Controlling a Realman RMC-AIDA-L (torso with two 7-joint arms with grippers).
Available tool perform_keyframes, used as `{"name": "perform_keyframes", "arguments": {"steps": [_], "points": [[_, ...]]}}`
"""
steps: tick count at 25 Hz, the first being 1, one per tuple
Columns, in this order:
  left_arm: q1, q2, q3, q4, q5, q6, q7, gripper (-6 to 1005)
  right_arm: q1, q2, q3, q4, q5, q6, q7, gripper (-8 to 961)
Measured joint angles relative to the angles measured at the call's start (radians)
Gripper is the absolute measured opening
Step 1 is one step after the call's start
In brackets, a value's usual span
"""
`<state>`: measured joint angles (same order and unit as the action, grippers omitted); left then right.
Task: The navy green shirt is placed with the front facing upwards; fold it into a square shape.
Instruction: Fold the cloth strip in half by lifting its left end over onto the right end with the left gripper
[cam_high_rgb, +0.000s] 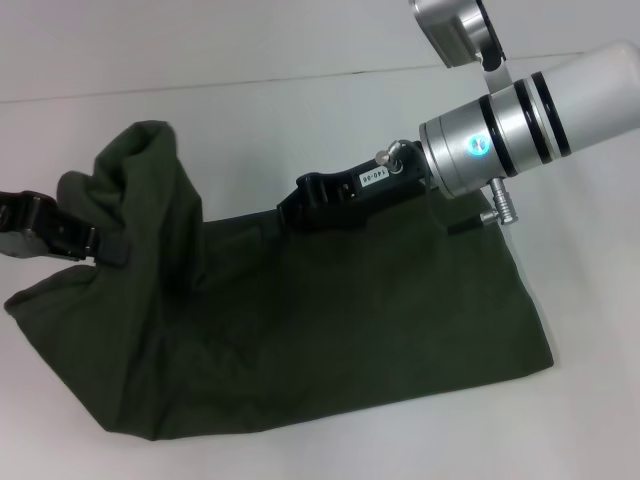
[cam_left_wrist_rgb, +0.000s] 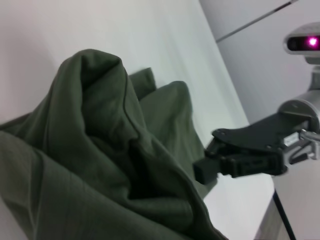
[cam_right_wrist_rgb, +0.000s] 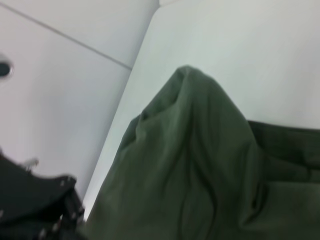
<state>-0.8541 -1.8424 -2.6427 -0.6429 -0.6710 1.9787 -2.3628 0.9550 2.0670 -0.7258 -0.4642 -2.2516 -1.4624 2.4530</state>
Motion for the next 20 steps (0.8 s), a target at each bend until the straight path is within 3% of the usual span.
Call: {"name": "perform_keyframes", "arguments": {"steps": [4,10,20], "points": [[-0.001,-0.004,0.034,0.001,-0.042,0.007,0.006,60,-0.007,0.001,0.0,0.009,0.045,0.006,0.014,30],[-0.003,-0.01,0.047,0.002,-0.077,0.016,0.003,62,-0.028,0.0,-0.004,0.061,0.169,0.001,0.015,-1],[-0.02,-0.017,0.047,0.001,-0.085,0.011,-0.004,66,-0.035,0.011,-0.011,0.066,0.168,0.013,0.04,2]]}}
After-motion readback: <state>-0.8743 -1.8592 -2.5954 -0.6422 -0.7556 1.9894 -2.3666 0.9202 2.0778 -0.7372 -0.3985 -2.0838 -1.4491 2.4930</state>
